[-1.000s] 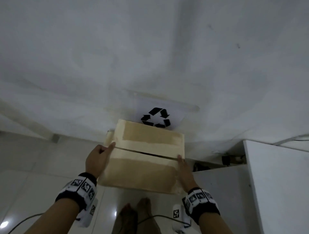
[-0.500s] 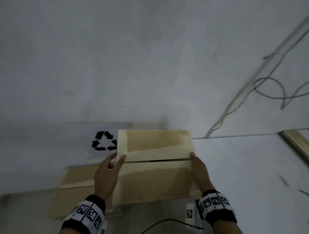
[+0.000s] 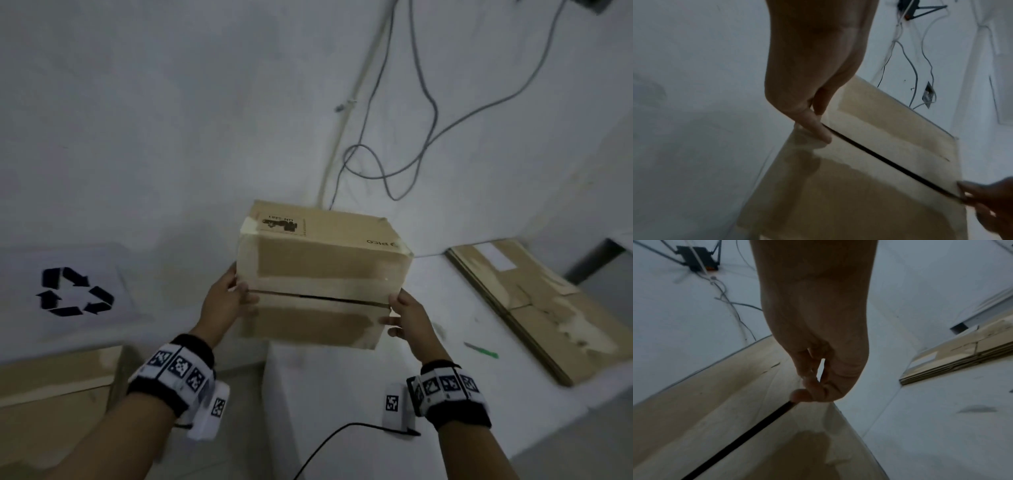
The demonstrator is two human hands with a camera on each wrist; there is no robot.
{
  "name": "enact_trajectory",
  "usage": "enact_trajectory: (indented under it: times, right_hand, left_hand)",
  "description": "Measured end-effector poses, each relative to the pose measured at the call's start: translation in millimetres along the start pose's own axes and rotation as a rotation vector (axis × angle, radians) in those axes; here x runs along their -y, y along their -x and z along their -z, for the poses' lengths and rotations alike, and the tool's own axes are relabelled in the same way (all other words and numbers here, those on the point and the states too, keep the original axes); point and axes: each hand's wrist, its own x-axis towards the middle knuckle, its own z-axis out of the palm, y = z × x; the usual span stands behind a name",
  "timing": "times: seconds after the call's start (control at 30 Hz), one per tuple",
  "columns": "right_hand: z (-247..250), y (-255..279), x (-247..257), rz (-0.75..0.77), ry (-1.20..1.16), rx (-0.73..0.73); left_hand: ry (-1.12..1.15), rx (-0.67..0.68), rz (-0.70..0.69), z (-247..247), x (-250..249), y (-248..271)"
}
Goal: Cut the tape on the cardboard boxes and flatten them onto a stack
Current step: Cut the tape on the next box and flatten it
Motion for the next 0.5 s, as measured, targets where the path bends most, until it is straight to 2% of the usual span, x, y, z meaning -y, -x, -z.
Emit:
enact_trajectory:
  times: [0.07,0.17,0.27,0.37,0.43,0.5]
  right_hand:
    - [30.1,2.6,-7.0,-0.022,-0.081,0.001]
    - [64.0,9.6,-14.6,0.003,-0.285,-0.036]
    - [88.9,9.6,-39.5,0.043,-0.495,-0.107]
    - [99.0,3.6,-64.4,0.071,-0.369,-0.178]
    - [101.2,-0.8,-74.1,0.067,-0.349,-0.202]
    - [103.2,-8.4,-84.0,0.086,-0.357,-0.268]
  left_hand:
    - [0.088,0.049,0.053,-34.2,-12.6,1.9]
    - [0.272,0.241,0.111,-78.8,-36.7,7.0]
    - [0.411,0.25,0.196,-110.9,-41.0,3.2]
    - [0.456,0.235,0.275,-134.5,-24.2,-14.5]
    - [0.508,0.202,0.336,-146.0,-15.9,-23.7]
    - [0.56,0.224,0.369,-156.5,-7.2,-32.5]
